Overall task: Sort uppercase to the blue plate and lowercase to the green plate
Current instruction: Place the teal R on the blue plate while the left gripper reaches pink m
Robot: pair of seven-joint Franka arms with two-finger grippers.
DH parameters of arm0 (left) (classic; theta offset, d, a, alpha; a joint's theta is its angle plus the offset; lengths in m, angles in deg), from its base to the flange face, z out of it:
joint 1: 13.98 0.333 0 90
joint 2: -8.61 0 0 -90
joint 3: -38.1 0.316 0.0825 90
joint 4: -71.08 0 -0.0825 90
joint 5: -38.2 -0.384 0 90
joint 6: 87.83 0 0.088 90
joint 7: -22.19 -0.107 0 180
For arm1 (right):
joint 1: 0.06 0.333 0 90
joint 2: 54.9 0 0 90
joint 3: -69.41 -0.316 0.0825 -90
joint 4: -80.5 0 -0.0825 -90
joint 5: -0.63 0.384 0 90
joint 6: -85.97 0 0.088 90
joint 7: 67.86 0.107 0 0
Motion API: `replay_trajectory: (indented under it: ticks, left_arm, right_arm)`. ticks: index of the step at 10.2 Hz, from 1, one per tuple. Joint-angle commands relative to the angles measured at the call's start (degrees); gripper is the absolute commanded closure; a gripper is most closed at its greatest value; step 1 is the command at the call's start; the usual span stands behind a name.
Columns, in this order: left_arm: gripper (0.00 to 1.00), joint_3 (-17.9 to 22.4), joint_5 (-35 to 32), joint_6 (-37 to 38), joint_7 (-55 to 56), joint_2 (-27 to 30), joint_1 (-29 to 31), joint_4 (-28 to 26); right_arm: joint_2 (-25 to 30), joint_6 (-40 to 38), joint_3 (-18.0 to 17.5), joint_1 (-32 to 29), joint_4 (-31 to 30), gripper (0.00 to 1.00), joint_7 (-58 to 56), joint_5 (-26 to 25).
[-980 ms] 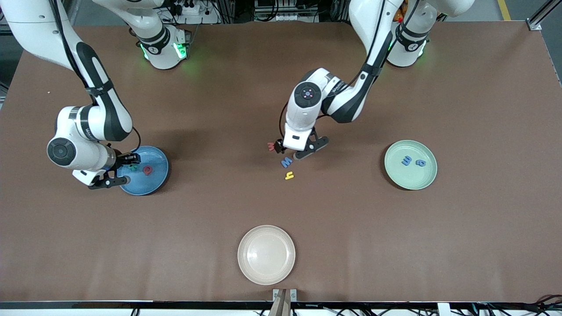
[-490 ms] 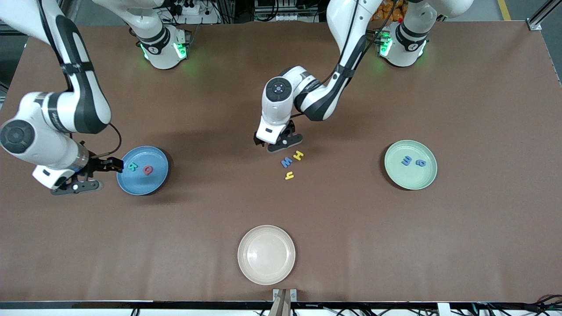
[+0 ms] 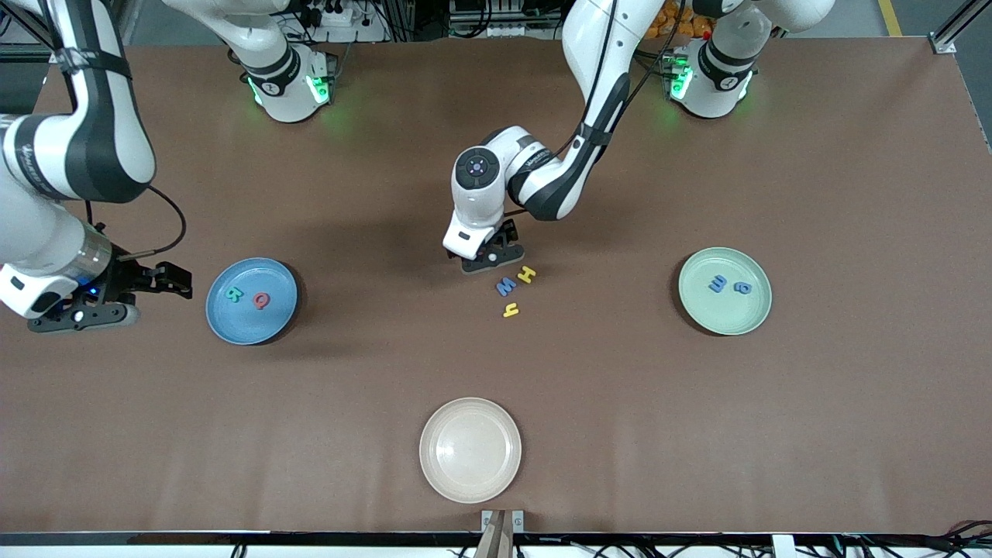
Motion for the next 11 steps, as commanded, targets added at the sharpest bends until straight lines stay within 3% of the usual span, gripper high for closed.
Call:
replay_trajectory:
  ticks: [1, 5, 8, 11]
  left_arm:
    - [0.01, 1.62, 1.56, 1.45, -1.03, -2.08, -1.15, 2.93]
    - [0.14, 4.0, 3.32, 1.45, -0.85, -4.19, -3.26, 4.61]
    - [0.33, 4.0, 3.84, 1.45, -0.76, -4.36, -3.79, 4.61]
    - [0.53, 4.44, 4.02, 1.45, -0.85, -4.37, -3.97, 4.61]
  right_arm:
    - [1.69, -2.57, -0.37, -0.2, 0.97, 0.0, -0.91, 1.97]
    - [6.08, -3.97, -1.08, -0.9, 0.97, 0.0, -1.08, 2.23]
    - [9.86, -7.05, -0.81, -1.17, 0.97, 0.0, -0.91, 3.11]
    - [10.32, -7.84, -0.46, -0.91, 1.93, 0.0, -0.82, 3.02]
